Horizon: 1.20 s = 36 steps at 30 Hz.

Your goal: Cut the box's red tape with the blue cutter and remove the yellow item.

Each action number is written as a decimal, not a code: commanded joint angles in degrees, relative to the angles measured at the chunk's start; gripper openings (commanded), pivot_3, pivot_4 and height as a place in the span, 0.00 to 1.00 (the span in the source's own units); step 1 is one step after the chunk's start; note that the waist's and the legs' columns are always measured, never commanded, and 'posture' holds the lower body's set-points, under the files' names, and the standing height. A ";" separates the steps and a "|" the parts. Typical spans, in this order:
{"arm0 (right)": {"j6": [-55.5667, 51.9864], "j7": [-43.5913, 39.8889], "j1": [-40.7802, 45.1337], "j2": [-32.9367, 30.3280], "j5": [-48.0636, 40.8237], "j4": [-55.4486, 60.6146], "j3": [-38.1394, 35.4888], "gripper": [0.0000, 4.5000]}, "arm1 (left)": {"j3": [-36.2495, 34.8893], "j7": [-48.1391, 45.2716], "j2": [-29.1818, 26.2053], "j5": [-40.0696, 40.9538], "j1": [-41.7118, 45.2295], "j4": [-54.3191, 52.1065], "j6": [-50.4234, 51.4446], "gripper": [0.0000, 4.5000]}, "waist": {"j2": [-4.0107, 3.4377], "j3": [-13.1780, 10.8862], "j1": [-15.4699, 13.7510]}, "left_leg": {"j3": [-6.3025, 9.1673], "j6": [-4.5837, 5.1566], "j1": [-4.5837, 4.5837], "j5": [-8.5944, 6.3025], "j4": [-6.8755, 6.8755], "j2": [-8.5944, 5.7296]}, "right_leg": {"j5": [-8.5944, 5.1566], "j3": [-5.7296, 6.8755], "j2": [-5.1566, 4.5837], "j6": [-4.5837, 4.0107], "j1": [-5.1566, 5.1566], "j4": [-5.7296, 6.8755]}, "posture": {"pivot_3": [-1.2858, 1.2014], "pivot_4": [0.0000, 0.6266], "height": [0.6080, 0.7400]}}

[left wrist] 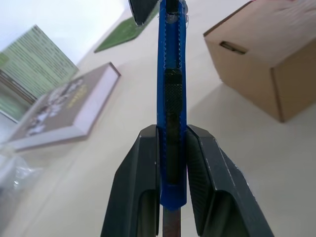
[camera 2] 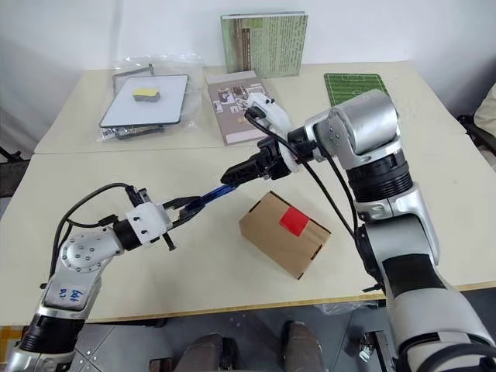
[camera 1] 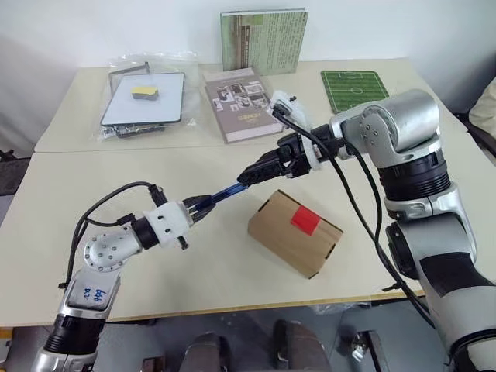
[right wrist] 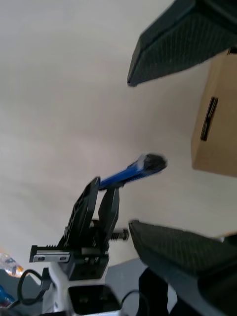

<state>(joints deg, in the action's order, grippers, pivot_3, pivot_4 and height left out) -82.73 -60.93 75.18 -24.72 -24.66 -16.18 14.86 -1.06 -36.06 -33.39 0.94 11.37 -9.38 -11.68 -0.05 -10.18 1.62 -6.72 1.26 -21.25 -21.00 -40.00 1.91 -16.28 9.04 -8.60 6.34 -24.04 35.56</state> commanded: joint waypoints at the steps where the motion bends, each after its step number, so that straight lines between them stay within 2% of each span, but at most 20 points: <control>1: 0.30 0.91 1.60 1.72 -1.30 -1.11 0.44 0.98 | 0.36 1.42 0.66 -1.28 1.03 0.06 -2.55 0.14 | 0.00 0.00 0.04 | 0.00 0.00 0.00 0.00 0.00 0.00 | 0.00 0.02 0.00 0.00 0.00 0.01 | 0.52 0.24 1.00; 10: 2.38 2.74 1.47 4.63 -1.07 -5.21 0.93 0.98 | 0.54 1.91 1.43 -0.93 0.89 -0.77 -1.99 0.14 | 0.00 0.00 0.03 | 0.00 0.00 -0.04 0.00 -0.01 0.00 | 0.01 0.04 -0.01 0.01 0.00 0.00 | 0.52 0.24 1.00; 13: 3.52 2.58 1.32 5.02 -1.07 -5.97 0.90 0.87 | 0.48 2.06 1.58 -0.68 0.89 -1.52 -1.22 0.14 | 0.00 0.00 0.01 | 0.00 0.00 -0.04 0.00 0.00 0.00 | 0.01 0.06 0.00 0.01 0.00 0.00 | 0.52 0.24 1.00; 22: 5.75 1.44 0.67 4.68 -1.24 -6.52 1.36 0.20 | 0.05 2.27 1.87 -0.27 0.65 -2.71 0.35 0.14 | 0.00 0.00 0.04 | 0.00 0.00 -0.04 0.00 0.00 0.00 | 0.01 0.06 0.00 0.01 0.00 0.00 | 0.52 0.24 1.00; 25: 6.28 0.43 0.04 3.93 -1.61 -5.73 1.96 0.03 | -0.19 2.43 1.92 -0.12 0.92 -2.57 0.97 0.14 | 0.00 0.00 0.02 | 0.02 0.00 -0.04 0.00 0.00 0.01 | 0.01 0.06 0.00 0.01 0.00 0.00 | 0.52 0.24 1.00; 30: 7.32 0.20 -1.36 3.19 -1.69 -4.02 2.04 0.03 | -0.43 2.67 2.12 0.21 1.32 -2.45 1.80 0.14 | 0.00 0.00 0.01 | 0.02 0.00 -0.04 0.00 0.00 0.01 | 0.01 0.06 0.00 0.01 0.00 -0.01 | 0.52 0.24 1.00; 35: 15.33 4.17 -3.87 4.23 0.27 -2.55 -1.18 0.03 | -0.28 2.52 2.33 0.44 1.43 -2.57 2.20 0.14 | 0.00 0.00 0.01 | 0.02 0.00 -0.04 0.00 0.00 0.01 | 0.01 0.06 0.00 0.01 0.00 -0.01 | 0.52 0.24 1.00; 36: 15.66 4.06 -4.21 4.05 0.11 -2.07 -1.20 0.11 | -0.17 2.53 2.36 0.44 1.49 -2.65 2.35 0.14 | 0.00 0.00 0.02 | 0.02 0.00 -0.04 0.00 0.00 0.01 | 0.01 0.06 0.00 0.01 0.00 0.00 | 0.52 0.24 1.00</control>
<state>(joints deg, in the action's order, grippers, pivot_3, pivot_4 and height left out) -69.36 -58.64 70.68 -19.96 -25.82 -20.08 15.38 -0.44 -33.90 -31.39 -0.06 12.24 -9.97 -8.54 -0.05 -10.18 1.64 -6.71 1.26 -21.30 -21.00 -40.00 1.92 -16.27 9.10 -8.60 6.35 -24.03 35.55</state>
